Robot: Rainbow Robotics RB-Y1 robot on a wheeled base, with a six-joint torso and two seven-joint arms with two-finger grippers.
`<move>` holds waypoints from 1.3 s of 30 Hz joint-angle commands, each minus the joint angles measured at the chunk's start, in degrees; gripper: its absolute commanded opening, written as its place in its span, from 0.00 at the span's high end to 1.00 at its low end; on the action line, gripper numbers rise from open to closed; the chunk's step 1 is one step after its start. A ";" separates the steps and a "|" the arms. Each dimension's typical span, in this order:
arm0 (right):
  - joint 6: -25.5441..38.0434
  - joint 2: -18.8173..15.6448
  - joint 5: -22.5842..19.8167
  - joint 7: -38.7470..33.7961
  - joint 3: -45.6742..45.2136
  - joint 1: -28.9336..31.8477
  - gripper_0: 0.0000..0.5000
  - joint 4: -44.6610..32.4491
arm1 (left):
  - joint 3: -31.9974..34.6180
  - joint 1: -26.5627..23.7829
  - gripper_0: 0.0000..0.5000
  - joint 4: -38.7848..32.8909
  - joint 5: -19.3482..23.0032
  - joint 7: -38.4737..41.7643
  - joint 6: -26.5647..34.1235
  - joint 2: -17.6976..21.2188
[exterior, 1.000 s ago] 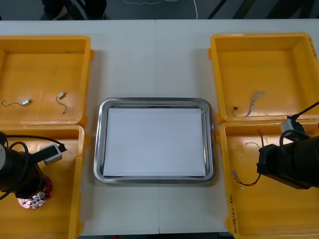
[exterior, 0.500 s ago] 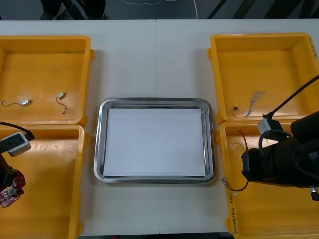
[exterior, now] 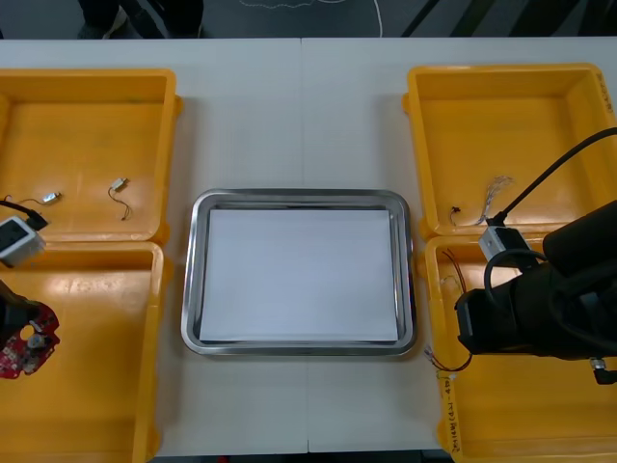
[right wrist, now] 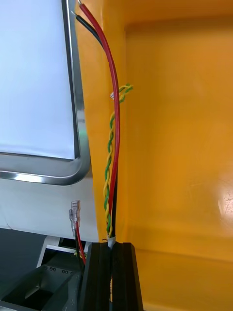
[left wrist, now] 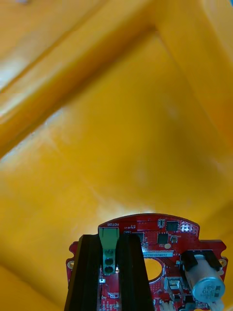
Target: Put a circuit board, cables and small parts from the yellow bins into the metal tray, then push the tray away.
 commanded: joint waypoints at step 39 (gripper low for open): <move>1.76 -2.08 2.46 3.63 1.05 -1.60 1.00 -0.71 | -28.73 -27.36 0.97 -2.91 3.86 66.26 0.56 11.98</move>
